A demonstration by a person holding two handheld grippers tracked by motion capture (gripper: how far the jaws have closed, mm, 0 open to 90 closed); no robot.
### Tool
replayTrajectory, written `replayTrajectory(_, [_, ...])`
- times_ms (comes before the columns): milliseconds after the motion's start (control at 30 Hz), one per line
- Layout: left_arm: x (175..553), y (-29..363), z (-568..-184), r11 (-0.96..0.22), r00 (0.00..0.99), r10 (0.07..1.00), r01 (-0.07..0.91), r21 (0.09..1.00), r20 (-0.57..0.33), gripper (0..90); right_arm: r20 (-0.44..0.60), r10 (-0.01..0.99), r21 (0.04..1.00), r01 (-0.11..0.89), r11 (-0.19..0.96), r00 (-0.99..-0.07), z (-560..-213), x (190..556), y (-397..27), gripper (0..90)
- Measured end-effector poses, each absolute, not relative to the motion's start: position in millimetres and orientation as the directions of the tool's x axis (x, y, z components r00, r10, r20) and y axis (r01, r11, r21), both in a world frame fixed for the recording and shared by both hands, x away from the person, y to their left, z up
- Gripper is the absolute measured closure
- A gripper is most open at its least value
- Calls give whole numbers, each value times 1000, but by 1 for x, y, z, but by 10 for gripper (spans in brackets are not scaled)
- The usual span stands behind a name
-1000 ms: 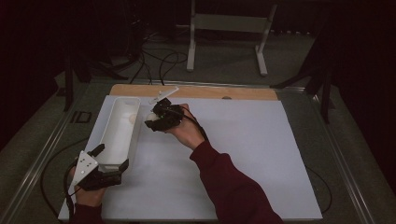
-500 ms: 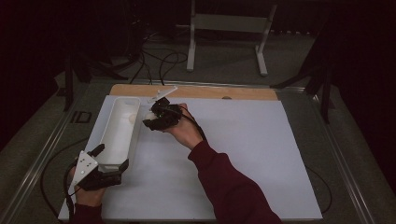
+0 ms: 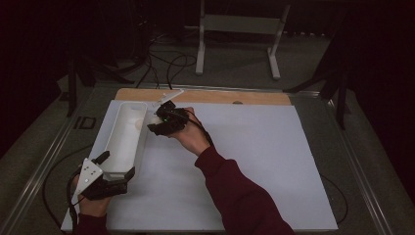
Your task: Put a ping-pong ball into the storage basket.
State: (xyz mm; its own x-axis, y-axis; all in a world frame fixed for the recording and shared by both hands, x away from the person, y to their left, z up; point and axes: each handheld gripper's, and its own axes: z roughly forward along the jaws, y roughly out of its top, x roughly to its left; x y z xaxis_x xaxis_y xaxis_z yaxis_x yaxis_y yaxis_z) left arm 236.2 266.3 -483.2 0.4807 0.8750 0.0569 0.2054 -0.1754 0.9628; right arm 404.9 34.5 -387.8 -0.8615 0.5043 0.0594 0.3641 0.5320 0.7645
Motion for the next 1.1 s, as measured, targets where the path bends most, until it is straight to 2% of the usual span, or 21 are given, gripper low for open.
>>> replayTrajectory(1100, [237, 266, -483, -176, 482, 875, 206, 963, 57, 9, 83, 489, 774, 366, 518, -868, -385, 403, 47, 498])
